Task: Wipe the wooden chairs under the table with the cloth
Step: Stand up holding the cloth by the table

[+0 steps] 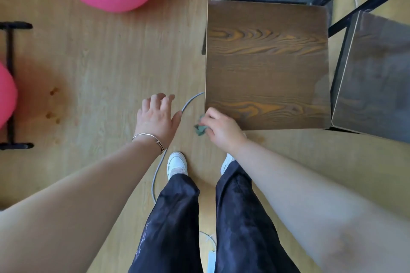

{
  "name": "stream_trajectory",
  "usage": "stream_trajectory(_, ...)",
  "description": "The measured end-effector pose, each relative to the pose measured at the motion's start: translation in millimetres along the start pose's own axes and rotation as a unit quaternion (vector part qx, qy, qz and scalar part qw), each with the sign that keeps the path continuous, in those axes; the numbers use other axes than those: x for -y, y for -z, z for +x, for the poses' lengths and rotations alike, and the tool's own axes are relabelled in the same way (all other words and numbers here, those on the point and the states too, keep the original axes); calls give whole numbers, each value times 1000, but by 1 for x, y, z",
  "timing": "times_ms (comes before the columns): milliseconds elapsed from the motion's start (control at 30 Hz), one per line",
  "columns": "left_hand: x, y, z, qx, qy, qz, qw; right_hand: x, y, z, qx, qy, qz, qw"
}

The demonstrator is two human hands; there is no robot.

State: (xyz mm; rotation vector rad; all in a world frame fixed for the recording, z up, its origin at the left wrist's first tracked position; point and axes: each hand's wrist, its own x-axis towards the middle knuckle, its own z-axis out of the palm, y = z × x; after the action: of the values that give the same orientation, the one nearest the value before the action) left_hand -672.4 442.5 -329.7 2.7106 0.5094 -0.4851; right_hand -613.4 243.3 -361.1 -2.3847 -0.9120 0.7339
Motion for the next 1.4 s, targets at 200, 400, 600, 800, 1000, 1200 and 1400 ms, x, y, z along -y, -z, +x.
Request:
stream_trajectory(200, -1, 32, -29, -20, -10, -9, 1000, 16, 3, -54, 187, -55, -55, 979)
stream_trajectory(400, -12, 108, -49, -32, -20, -18, 999, 51, 88, -86, 46, -127, -20, 991)
stream_trajectory(600, -33, 214, -86, -60, -61, 16, 996, 90, 227, -125, -78, -209, -36, 974)
stream_trajectory(800, -73, 322, -101, -154, -101, 10, 983, 141, 326, -155, -161, -208, -38, 964)
stream_trajectory(1000, -117, 417, -116, -222, -124, -17, 967, 185, 406, -191, -290, -215, 6, 932)
stream_trajectory(1200, -190, 475, -132, -251, -158, 0, 955, 202, 479, -232, -373, -186, 22, 909)
stream_trajectory(1400, -277, 470, -157, -270, -173, 5, 947, 175, 524, -271, -404, -168, 34, 899)
